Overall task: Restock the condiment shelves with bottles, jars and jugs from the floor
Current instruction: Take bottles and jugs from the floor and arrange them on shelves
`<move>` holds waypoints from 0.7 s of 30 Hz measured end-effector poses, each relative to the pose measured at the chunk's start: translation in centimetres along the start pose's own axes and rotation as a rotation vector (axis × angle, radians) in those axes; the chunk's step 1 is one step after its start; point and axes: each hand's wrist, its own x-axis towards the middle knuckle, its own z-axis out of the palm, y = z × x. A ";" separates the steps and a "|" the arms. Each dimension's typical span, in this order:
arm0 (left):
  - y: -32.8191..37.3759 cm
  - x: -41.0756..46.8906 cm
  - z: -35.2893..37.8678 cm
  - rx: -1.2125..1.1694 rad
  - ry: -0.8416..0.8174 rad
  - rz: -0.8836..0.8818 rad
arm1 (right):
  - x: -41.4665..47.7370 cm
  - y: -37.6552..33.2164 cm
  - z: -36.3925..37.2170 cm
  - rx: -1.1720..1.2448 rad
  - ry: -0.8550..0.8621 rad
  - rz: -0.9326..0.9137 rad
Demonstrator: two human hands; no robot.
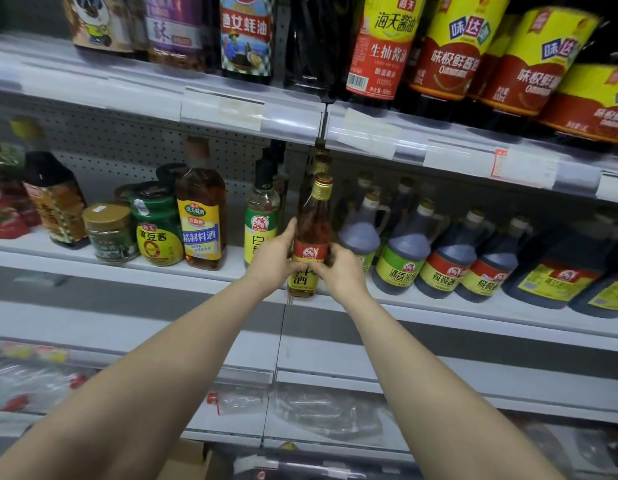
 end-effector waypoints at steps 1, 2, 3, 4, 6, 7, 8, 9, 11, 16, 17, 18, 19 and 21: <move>0.0 0.2 0.0 0.027 -0.010 -0.006 | 0.0 0.1 0.3 0.006 -0.001 0.002; 0.1 0.4 0.0 0.063 -0.014 -0.005 | 0.1 0.1 0.5 0.003 0.001 0.001; 0.2 0.6 -0.1 0.094 -0.017 -0.001 | 0.2 0.1 0.6 -0.005 0.003 0.001; 0.2 0.8 -0.2 0.109 -0.021 0.002 | 0.3 0.1 0.6 -0.013 0.003 0.004; 0.2 1.3 -0.3 0.106 -0.040 0.004 | 0.6 0.1 0.6 -0.030 -0.005 0.011; 0.2 1.5 -0.3 0.106 -0.049 0.002 | 0.8 0.1 0.6 -0.038 -0.010 0.014; 0.2 1.6 -0.4 0.108 -0.050 0.001 | 0.8 0.0 0.6 -0.044 -0.015 0.013; 0.1 1.7 -0.3 0.111 -0.052 -0.002 | 1.0 0.1 0.6 -0.046 -0.017 0.017; 0.0 1.8 -0.3 0.114 -0.045 -0.004 | 1.1 -0.1 0.6 -0.055 -0.018 0.020; -0.1 2.2 -0.3 0.086 -0.051 -0.008 | 1.5 -0.2 0.6 -0.059 -0.032 0.036; -0.2 2.3 -0.3 0.088 -0.050 -0.006 | 1.6 -0.3 0.6 -0.059 -0.036 0.039; -0.2 2.5 -0.4 0.091 -0.049 -0.005 | 1.7 -0.3 0.6 -0.056 -0.039 0.042; -0.2 2.6 -0.3 0.095 -0.048 -0.005 | 1.8 -0.3 0.6 -0.054 -0.041 0.044; -0.4 2.8 -0.3 0.095 -0.048 -0.009 | 2.0 -0.3 0.7 -0.059 -0.040 0.047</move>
